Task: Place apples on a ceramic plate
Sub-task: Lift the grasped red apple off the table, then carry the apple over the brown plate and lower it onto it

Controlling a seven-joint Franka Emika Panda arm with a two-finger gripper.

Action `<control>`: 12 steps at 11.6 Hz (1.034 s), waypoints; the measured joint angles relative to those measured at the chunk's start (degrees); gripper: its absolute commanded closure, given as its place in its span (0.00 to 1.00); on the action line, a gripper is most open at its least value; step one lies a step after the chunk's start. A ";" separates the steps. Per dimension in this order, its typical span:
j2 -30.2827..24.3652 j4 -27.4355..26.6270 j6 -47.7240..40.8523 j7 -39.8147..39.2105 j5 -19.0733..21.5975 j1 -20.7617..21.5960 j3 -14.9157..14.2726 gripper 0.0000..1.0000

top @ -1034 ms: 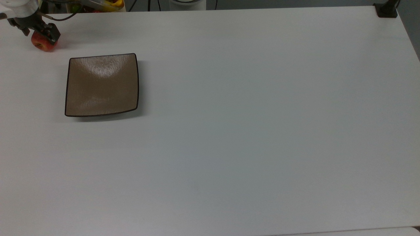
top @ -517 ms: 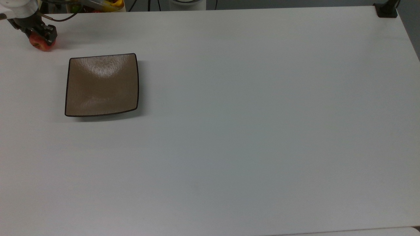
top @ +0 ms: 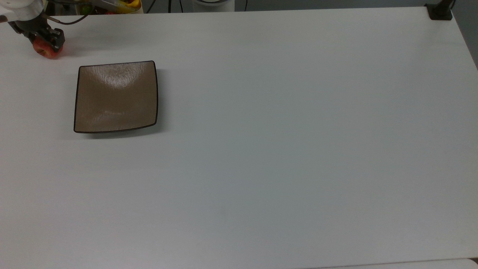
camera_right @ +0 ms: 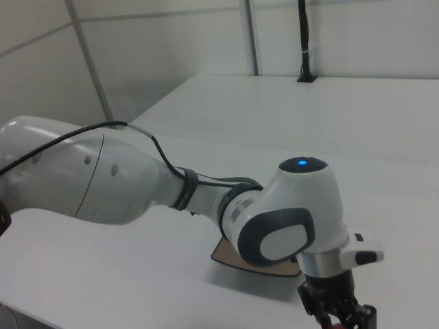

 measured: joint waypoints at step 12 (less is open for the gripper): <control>-9.48 1.46 0.00 1.02 9.52 3.12 1.23 0.52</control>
